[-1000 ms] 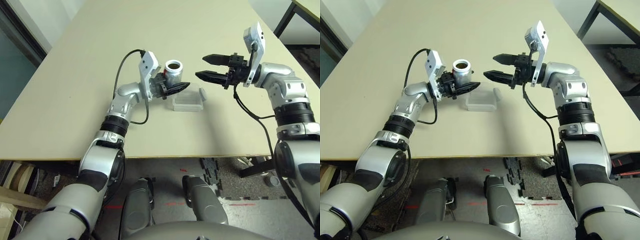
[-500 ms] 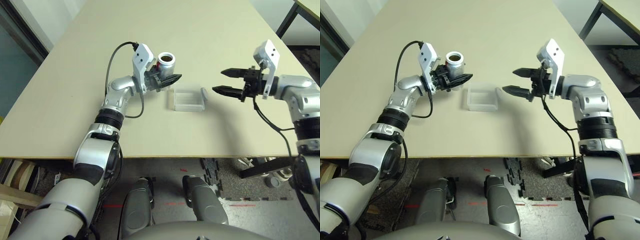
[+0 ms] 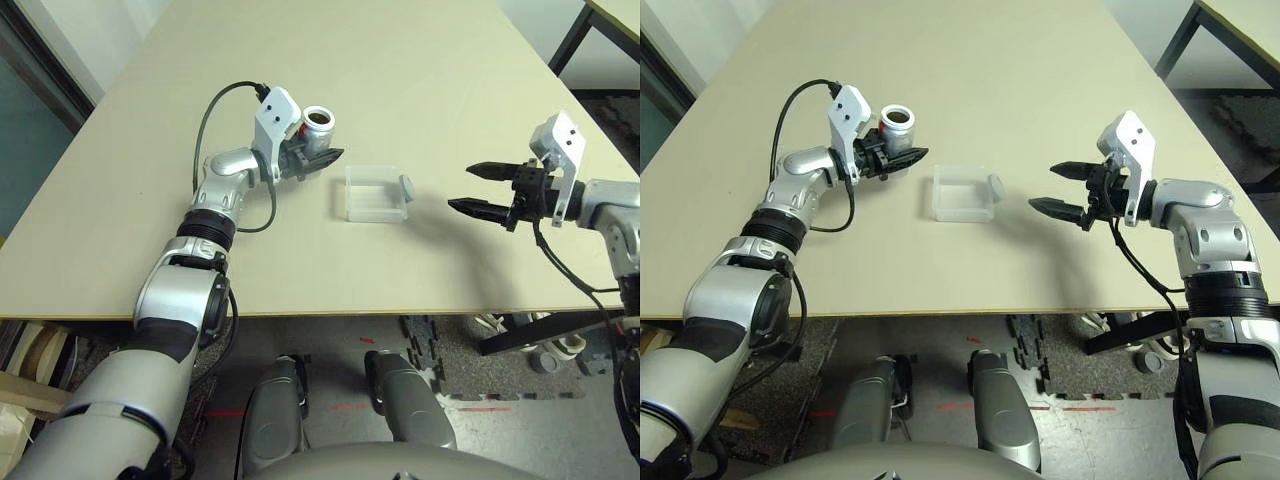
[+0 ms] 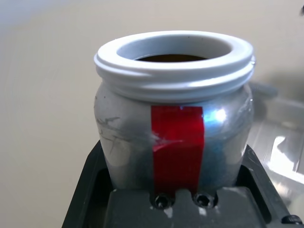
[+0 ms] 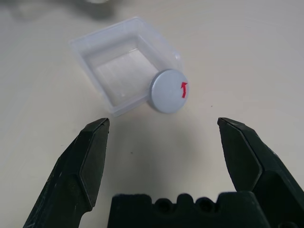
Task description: Pour the medicine from the bottle into the box.
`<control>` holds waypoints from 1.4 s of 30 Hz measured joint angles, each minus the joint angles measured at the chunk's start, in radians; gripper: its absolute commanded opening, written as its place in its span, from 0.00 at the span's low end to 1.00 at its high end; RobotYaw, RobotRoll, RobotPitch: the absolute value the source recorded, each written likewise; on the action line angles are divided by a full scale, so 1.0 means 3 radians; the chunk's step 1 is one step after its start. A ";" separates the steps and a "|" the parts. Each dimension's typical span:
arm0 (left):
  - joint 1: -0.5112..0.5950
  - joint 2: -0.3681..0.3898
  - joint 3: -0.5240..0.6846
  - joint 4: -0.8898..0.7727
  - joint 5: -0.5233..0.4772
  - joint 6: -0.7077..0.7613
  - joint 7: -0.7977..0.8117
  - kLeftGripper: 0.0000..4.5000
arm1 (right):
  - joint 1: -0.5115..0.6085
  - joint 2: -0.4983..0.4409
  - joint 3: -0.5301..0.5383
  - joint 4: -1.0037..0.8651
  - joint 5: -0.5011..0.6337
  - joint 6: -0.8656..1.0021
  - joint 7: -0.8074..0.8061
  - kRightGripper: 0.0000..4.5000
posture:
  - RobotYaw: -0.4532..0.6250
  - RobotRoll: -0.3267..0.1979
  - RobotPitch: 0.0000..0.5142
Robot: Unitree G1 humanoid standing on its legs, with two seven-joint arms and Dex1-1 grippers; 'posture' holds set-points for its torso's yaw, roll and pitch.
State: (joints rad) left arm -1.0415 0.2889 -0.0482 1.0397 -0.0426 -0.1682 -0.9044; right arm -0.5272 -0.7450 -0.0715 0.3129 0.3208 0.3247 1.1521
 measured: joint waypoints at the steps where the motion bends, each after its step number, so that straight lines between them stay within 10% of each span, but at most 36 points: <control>1: -0.0017 0.0000 -0.0017 0.0007 0.0028 0.0000 0.0013 0.58 | 0.0010 0.0005 -0.0002 0.0000 0.0005 0.0002 -0.0013 1.00 | 0.20 0.62 0.26; 13: -0.0155 0.0008 -0.0278 0.0009 0.0379 -0.0212 0.0137 0.58 | 0.0096 0.0070 -0.0007 -0.0024 0.0067 0.0002 -0.0045 1.00 | 0.20 0.62 0.24; 29: -0.0986 0.0331 -0.2591 0.0021 0.3668 -0.1318 0.3122 0.58 | 0.0088 0.0162 -0.0006 -0.0055 0.0067 0.0028 -0.0058 1.00 | 0.21 0.62 0.25; 42: -0.1313 0.0102 -0.3035 0.0534 0.4150 -0.1215 0.3776 0.58 | 0.0090 0.0183 -0.0006 -0.0118 0.0101 0.0075 -0.0088 1.00 | 0.21 0.62 0.26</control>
State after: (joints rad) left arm -1.4353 0.3195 -0.9587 1.1998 1.2024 -0.5326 0.2285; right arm -0.5001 -0.6901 -0.0732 0.2775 0.3512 0.3472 1.1256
